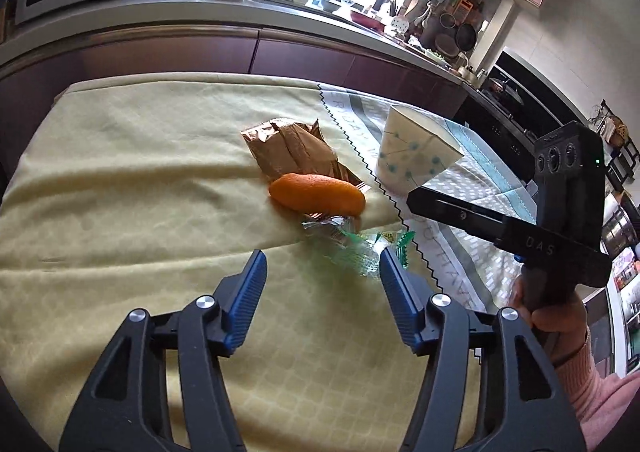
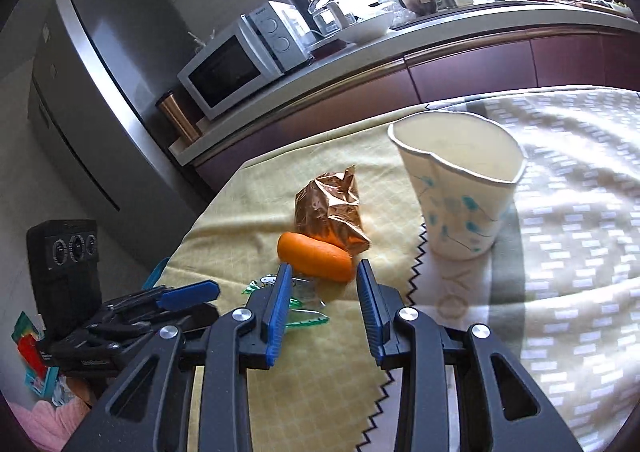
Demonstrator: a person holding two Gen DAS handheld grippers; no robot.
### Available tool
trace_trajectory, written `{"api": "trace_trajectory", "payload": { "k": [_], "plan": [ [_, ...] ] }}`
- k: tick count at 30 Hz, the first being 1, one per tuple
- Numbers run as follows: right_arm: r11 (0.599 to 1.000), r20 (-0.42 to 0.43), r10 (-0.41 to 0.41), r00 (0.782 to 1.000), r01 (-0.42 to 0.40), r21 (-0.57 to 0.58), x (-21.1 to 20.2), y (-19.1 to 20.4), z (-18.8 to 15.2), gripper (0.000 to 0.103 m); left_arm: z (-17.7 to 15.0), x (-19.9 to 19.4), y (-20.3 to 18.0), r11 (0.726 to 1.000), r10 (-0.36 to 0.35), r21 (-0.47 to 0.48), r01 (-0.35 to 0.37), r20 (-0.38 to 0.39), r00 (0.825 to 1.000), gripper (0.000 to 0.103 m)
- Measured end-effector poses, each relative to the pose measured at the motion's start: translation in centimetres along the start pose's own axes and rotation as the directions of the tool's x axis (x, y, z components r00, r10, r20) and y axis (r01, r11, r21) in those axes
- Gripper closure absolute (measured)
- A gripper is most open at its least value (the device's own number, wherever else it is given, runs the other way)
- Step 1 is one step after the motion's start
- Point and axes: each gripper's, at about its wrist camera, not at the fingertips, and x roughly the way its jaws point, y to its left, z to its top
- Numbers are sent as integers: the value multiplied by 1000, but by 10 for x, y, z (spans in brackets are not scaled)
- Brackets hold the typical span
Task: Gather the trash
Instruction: 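Grasp the clear green wrapper with the left tool while the right tool grasps the blue-dotted paper cup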
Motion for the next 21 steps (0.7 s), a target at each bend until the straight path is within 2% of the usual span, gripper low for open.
{"api": "trace_trajectory", "payload": {
  "k": [5,11,15,21],
  "plan": [
    [999,44,-27,999,26,32,-15,-16,0,71,6,24,2,998,-17,-57,13,-66,998,38],
    [995,127,-76,989,66,81,-41,-37,8,70,11,36,6,992,-70,-113,59,-92,993,38],
    [992,181,-100,978,83,96,-55,-47,21,70,12,44,4,990,-82,-121,68,-110,991,44],
    [990,192,-116,974,98,100,-56,-60,46,71,9,50,-6,993,-88,-85,78,-122,989,57]
  ]
}}
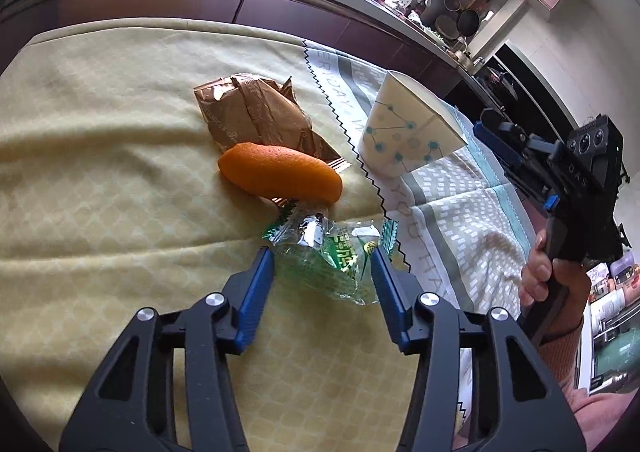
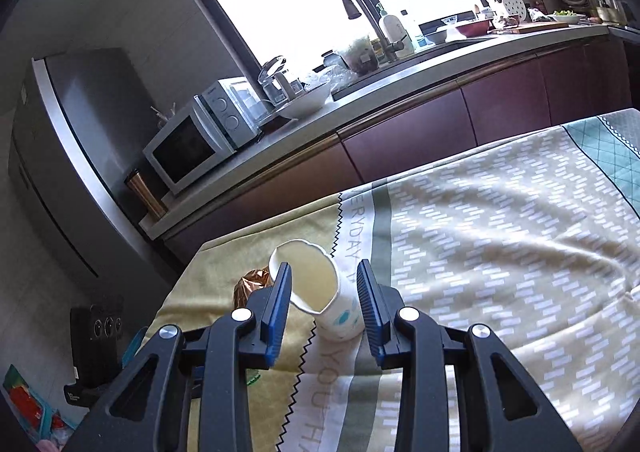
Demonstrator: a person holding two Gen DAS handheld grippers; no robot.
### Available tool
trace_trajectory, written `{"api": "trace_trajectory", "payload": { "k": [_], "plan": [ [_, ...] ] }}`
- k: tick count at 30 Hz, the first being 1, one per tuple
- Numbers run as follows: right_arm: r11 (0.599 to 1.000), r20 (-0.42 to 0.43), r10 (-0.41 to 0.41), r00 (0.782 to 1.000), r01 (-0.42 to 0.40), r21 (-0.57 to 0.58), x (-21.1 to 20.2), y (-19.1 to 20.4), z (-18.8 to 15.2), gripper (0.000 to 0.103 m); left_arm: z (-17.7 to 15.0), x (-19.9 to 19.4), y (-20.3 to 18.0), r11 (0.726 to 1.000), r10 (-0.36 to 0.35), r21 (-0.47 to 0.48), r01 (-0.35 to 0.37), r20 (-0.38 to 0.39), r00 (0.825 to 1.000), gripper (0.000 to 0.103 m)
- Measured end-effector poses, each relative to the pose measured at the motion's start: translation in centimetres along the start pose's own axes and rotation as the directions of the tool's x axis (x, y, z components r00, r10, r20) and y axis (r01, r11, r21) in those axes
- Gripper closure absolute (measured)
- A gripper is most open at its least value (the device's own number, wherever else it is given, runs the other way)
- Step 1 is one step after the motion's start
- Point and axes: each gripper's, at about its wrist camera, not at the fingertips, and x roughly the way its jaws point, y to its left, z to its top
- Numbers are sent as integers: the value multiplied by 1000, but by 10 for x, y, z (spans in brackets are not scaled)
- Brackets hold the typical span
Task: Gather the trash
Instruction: 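Grasp the clear green wrapper with the left tool while the right tool grasps the blue-dotted paper cup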
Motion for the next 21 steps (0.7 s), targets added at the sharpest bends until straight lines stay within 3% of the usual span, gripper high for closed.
{"api": "trace_trajectory", "payload": {
  "k": [4,9,12,21],
  "plan": [
    [1000,-42,-10,999,9,-13,13,-3,6,74,-3,2,-2,1000,2,19,-2,-6,1000,73],
    [999,-92,-23,995,20,-30,24,-5,3,89,-5,1,-4,1000,6,29,-6,0,1000,95],
    [999,-102,-23,995,20,-32,25,-6,1,97,-8,-3,-8,998,19,53,-20,19,1000,100],
    [999,-73,24,997,-22,31,9,-16,-10,98,-22,-19,-20,992,12,123,-16,33,999,102]
  ]
}}
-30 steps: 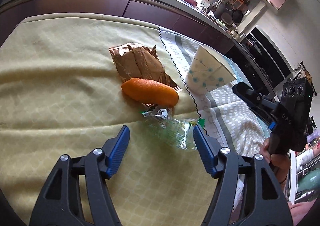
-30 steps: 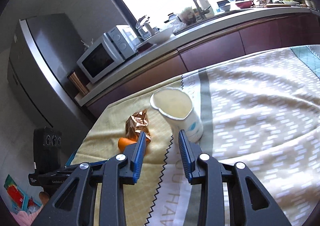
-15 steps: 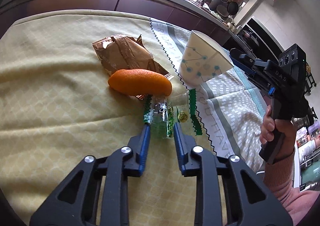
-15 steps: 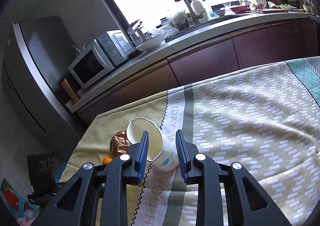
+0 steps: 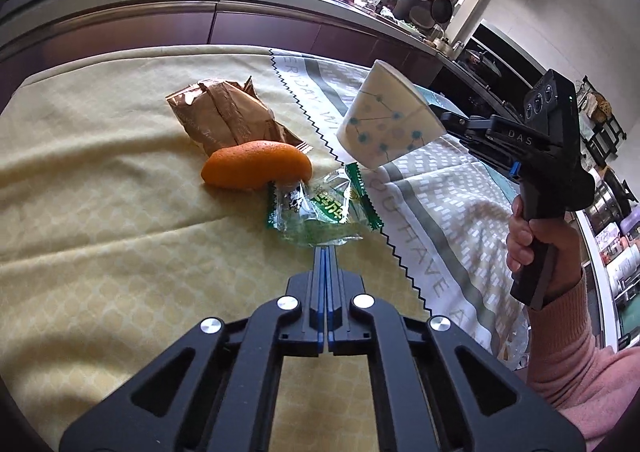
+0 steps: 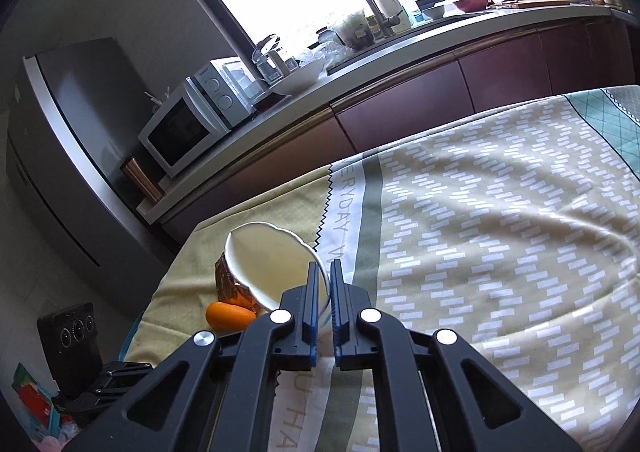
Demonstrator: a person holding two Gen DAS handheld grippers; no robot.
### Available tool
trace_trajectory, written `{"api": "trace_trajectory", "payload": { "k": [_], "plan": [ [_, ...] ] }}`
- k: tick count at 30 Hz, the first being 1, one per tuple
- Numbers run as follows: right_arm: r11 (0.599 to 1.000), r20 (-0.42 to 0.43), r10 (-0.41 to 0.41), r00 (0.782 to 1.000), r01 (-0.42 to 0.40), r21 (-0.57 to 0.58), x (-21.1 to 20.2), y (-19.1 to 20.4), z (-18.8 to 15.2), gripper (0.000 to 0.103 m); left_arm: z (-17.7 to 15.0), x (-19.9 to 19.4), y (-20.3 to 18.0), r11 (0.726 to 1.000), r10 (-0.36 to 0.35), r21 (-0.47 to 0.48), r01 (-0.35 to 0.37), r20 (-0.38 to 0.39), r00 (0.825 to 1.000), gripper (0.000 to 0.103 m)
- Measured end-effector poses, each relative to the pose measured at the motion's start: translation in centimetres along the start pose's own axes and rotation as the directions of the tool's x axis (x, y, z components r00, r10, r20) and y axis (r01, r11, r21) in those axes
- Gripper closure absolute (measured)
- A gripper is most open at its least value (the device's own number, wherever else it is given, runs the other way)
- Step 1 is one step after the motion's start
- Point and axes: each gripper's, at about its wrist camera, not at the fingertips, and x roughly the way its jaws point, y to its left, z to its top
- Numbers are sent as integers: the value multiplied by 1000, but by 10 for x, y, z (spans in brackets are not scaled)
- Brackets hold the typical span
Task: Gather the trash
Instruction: 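Grasp the clear green wrapper with the left tool while the right tool grasps the blue-dotted paper cup, then carry the green wrapper and paper cup over the blue bin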
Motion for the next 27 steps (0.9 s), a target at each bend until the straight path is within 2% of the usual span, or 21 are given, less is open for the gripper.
{"api": "trace_trajectory", "payload": {
  "k": [1,3,4,5,6,10,13,14,15,16,17,19,23,27],
  "plan": [
    [1000,7,9,1000,-9,5,-3,0,-2,98,0,-1,2,1000,7,-9,-7,1,1000,100],
    [999,15,35,999,-36,15,-8,1,-4,98,2,-2,8,1000,14,-20,-14,7,1000,83],
    [999,15,48,999,-48,18,-10,1,-6,98,4,-1,10,999,23,-26,-23,6,1000,78],
    [998,15,53,998,-54,18,-11,2,-7,98,7,2,11,999,30,-34,-30,3,1000,66],
    [998,15,55,998,-56,17,-11,3,-8,98,10,4,13,999,35,-41,-35,4,999,59],
    [997,15,71,997,-71,25,-12,4,-12,98,19,17,19,995,-11,-95,8,-23,1000,49],
    [997,6,75,997,-76,31,-11,2,-14,98,23,25,15,996,-4,-93,2,-20,1000,52],
    [996,2,78,997,-78,35,-10,1,-15,98,24,26,15,995,0,-96,-2,-20,1000,56],
    [996,-2,82,997,-82,39,-9,1,-16,98,25,27,14,995,-6,-103,4,-22,1000,68],
    [996,-4,82,997,-82,40,-8,0,-17,98,25,29,15,994,-6,-110,3,-28,1000,74],
    [995,-8,85,996,-85,43,-8,-1,-18,99,25,31,15,993,-4,-116,-1,-37,999,84],
    [994,-16,94,995,-93,49,-6,-2,-20,99,22,32,16,992,6,-127,-11,-37,999,90],
    [994,-28,100,995,-99,54,-3,-1,-22,99,20,27,8,993,23,-113,-25,-22,999,92],
    [991,-7,119,993,-118,58,-9,2,-22,99,13,10,-2,998,8,-65,-8,0,1000,93]
  ]
}}
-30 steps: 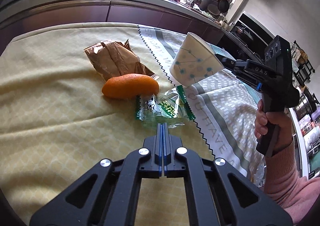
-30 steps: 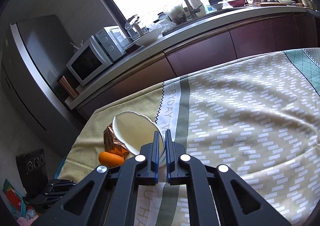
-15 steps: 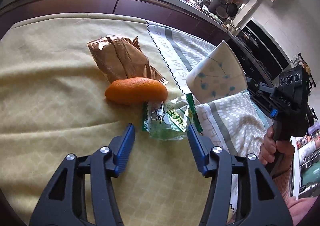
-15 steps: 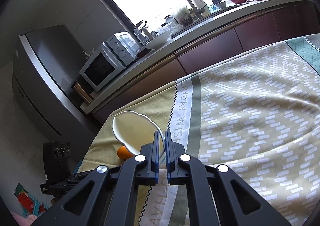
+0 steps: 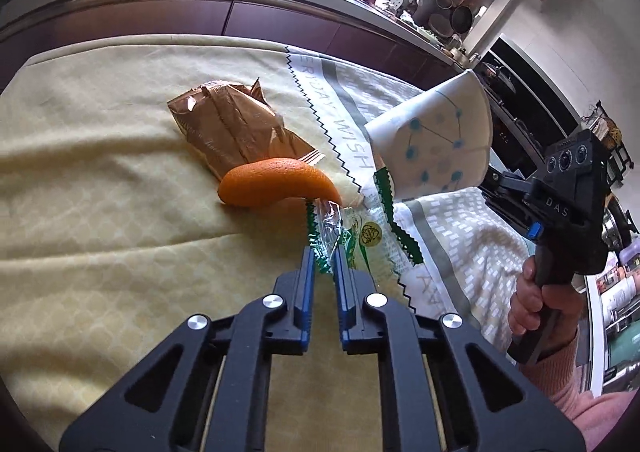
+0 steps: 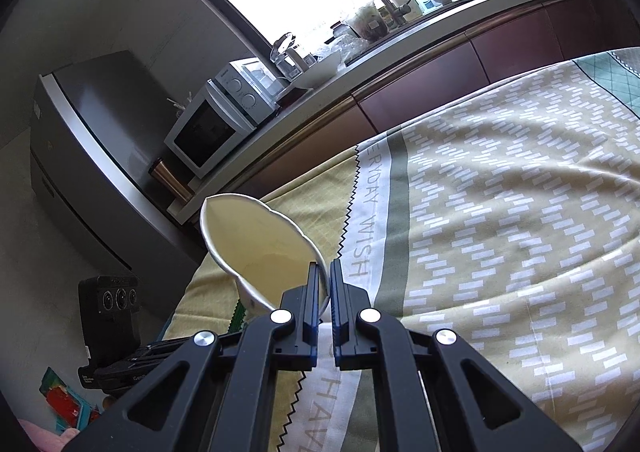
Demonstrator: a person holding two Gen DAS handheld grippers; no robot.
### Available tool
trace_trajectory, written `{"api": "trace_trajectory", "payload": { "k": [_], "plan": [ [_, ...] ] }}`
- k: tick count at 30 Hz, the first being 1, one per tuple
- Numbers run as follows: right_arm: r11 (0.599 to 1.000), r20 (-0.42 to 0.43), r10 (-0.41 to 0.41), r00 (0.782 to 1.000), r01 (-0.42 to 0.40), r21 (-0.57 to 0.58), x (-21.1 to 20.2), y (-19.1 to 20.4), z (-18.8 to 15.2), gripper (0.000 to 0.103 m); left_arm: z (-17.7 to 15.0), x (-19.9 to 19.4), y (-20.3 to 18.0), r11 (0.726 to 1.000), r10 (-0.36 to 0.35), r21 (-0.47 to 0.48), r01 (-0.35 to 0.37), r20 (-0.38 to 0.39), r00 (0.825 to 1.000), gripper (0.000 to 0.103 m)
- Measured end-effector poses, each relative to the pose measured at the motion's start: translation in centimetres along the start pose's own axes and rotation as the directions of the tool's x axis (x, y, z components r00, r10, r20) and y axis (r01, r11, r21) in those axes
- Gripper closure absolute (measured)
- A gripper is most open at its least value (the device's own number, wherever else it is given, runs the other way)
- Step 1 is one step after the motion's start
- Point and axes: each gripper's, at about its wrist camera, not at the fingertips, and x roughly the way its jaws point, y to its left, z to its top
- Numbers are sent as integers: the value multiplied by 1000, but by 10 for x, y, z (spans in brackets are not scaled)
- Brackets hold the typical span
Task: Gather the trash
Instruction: 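Carry the green wrapper and paper cup over the blue bin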
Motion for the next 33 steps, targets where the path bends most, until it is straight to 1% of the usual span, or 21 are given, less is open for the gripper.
{"api": "trace_trajectory", "payload": {
  "k": [4,7,10,14,24,33],
  "plan": [
    [1000,13,21,1000,-21,4,-5,3,2,99,-9,-22,-3,999,-3,38,2,25,1000,93],
    [999,16,44,999,-45,8,-6,7,2,99,-16,-39,0,999,12,47,-14,45,999,93],
    [998,9,70,998,-70,1,-4,16,1,99,-23,-57,8,999,24,45,-27,68,997,93],
    [994,-8,107,994,-107,-18,2,32,-1,99,-31,-79,20,997,65,25,-68,106,992,93],
    [977,-106,197,975,-204,-62,42,83,-14,99,-49,-129,54,987,161,-49,-155,174,971,93],
    [952,-206,270,941,-293,-90,88,134,-32,99,-69,-172,84,964,255,-135,-230,220,941,93]
  ]
}}
